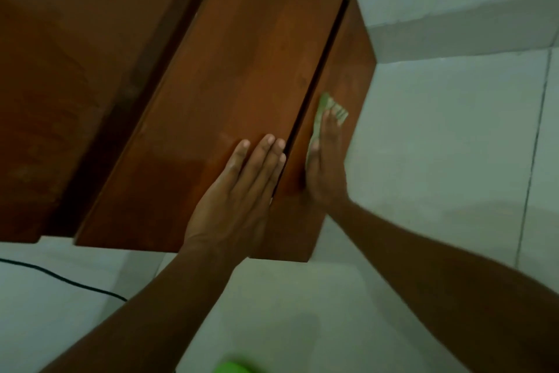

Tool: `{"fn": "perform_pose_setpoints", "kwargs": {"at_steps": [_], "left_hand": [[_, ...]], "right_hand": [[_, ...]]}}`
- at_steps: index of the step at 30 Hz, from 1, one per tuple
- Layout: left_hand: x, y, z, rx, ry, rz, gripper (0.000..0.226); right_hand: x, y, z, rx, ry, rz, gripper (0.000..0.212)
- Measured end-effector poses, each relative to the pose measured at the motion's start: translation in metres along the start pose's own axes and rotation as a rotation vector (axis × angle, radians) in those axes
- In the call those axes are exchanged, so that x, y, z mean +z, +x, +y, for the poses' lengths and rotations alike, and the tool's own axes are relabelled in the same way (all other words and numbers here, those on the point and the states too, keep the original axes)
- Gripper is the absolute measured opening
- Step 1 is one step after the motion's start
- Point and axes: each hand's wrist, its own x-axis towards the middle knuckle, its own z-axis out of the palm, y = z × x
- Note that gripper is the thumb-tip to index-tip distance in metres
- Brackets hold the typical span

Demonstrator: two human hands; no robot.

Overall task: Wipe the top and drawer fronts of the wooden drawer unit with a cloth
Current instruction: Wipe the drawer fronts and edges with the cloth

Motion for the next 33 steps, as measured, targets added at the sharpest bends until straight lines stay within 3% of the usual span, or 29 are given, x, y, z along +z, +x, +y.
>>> {"fn": "perform_pose_setpoints", "kwargs": {"at_steps": [4,6,9,13,15,19,22,25,27,30,33], "left_hand": [[-0.001,0.001,-0.001,-0.017,-0.013,0.004,0.068],[-0.004,0.001,-0.002,-0.02,-0.021,0.005,0.068],[-0.007,0.002,-0.003,-0.023,-0.023,-0.008,0.069],[-0.022,0.016,-0.02,-0.048,-0.012,-0.047,0.068],[-0.028,0.025,-0.028,-0.052,-0.011,-0.044,0.068],[-0.026,0.029,-0.027,-0.052,-0.026,-0.003,0.07],[-0.026,0.031,-0.026,-0.042,-0.037,-0.027,0.07],[-0.028,0.036,-0.026,-0.038,-0.032,-0.049,0.07],[-0.028,0.037,-0.025,-0.039,-0.034,-0.052,0.07],[-0.028,0.035,-0.024,-0.043,-0.046,-0.051,0.07],[-0.027,0.035,-0.023,-0.057,-0.058,-0.024,0.068]], "right_hand": [[-0.008,0.052,-0.005,0.43,0.091,0.222,0.048],[-0.016,0.041,-0.018,0.488,0.119,0.274,0.046],[-0.017,-0.036,-0.049,0.281,0.164,0.221,0.043],[0.0,-0.139,-0.058,-0.028,0.074,-0.179,0.051],[0.004,-0.129,-0.039,-0.095,0.009,-0.227,0.055],[0.002,-0.05,-0.013,-0.139,-0.02,-0.137,0.056],[-0.002,0.021,0.007,0.03,-0.007,0.038,0.054],[-0.013,0.072,0.02,0.406,0.066,0.2,0.049],[-0.021,0.075,0.021,0.552,0.092,0.229,0.048],[-0.031,0.018,-0.012,0.37,0.158,0.263,0.046],[-0.022,-0.091,-0.057,0.067,0.178,-0.055,0.048]]}}
